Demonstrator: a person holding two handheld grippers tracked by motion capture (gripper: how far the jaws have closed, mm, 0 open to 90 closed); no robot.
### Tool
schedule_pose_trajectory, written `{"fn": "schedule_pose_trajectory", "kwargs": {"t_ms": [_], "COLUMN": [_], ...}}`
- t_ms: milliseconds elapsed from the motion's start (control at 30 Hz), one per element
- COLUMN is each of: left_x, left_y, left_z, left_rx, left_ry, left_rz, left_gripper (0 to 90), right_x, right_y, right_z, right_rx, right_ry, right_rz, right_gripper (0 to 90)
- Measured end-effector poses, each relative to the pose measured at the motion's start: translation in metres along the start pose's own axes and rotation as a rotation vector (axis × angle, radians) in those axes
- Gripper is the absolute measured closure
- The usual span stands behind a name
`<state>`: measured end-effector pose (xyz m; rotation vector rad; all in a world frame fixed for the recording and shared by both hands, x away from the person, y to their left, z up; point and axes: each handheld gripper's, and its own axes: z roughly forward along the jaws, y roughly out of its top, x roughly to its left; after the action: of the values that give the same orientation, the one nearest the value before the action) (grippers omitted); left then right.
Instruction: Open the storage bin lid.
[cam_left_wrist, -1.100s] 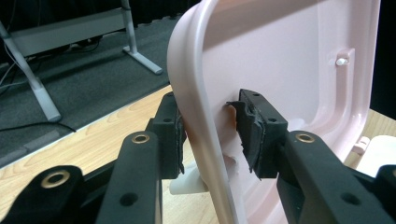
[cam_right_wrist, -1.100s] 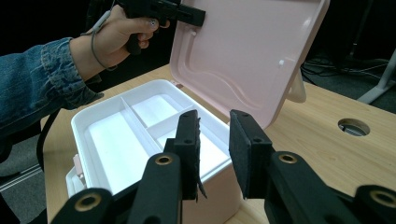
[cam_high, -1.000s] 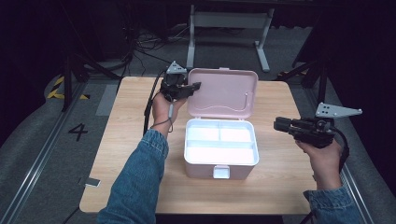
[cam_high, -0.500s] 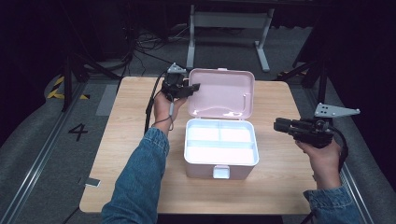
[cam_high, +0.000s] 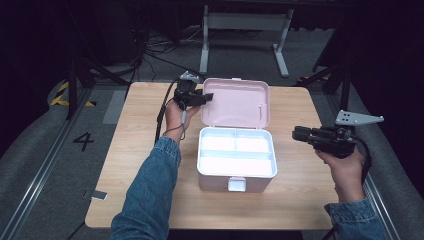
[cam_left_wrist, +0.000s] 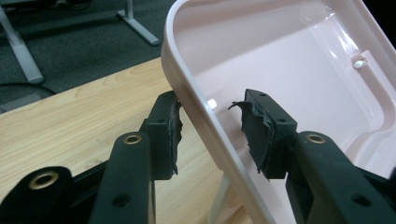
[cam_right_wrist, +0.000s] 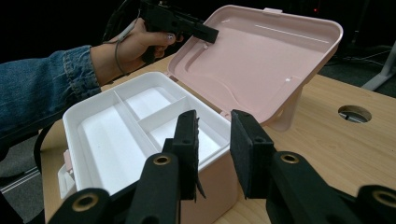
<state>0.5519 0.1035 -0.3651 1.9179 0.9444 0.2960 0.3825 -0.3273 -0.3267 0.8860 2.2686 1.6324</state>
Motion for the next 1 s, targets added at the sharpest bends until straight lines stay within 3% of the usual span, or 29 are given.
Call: {"fn": "schedule_pose_trajectory", "kwargs": {"t_ms": [167,500,567,667,1000], "left_x": [0.004,0.009,0.010,0.008,0.010], "left_y": [-0.003,-0.006,-0.008,-0.010,-0.019], "left_z": [0.005,0.012,0.013,0.017,0.025], "left_rx": [-0.001,0.031,0.050,0.092,0.139], "left_ry": [-0.023,-0.024,-0.002,0.047,0.049], "left_rz": [-0.045,-0.084,-0.075,-0.023,-0.041], "left_gripper": [57.6,56.4,56.5,57.9,58.1], "right_x": [-0.001,-0.003,-0.003,-0.003,-0.005], "right_y": [0.000,-0.002,-0.002,-0.002,-0.004], "right_z": [0.003,0.004,0.005,0.006,0.009], "right_rx": [0.006,0.013,0.016,0.016,0.026], "right_ry": [0.005,0.005,0.004,0.005,0.005], "right_rz": [0.003,0.010,0.012,0.010,0.015], "right_gripper": [72.2,71.8,71.6,71.6,71.3]}}
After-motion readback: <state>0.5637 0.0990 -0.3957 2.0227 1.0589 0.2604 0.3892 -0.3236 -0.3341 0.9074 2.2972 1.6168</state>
